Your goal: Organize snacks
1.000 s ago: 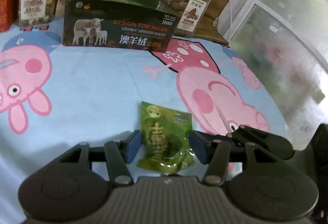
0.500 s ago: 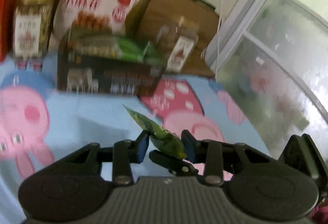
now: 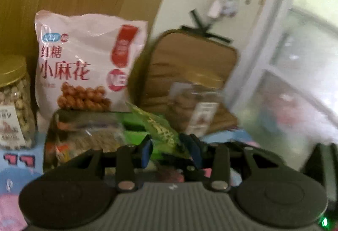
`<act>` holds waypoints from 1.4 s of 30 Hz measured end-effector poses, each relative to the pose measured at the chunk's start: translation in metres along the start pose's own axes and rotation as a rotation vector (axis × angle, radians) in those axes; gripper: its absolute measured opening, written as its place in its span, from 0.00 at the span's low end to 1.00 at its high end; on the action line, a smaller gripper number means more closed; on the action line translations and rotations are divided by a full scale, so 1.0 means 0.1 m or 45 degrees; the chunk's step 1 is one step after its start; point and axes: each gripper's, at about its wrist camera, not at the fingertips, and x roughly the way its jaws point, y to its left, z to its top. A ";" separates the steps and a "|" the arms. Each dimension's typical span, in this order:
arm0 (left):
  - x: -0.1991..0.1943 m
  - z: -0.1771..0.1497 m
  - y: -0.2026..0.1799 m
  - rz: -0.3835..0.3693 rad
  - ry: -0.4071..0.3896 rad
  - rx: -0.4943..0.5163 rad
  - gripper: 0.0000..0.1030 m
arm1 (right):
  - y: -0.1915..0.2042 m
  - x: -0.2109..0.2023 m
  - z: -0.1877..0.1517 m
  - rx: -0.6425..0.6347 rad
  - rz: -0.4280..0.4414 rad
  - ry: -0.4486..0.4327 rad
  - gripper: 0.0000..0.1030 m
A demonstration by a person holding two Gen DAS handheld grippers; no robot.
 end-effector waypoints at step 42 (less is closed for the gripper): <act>-1.11 -1.17 -0.27 0.671 -0.007 0.077 1.00 | 0.13 -1.16 -0.58 0.723 0.109 0.172 0.61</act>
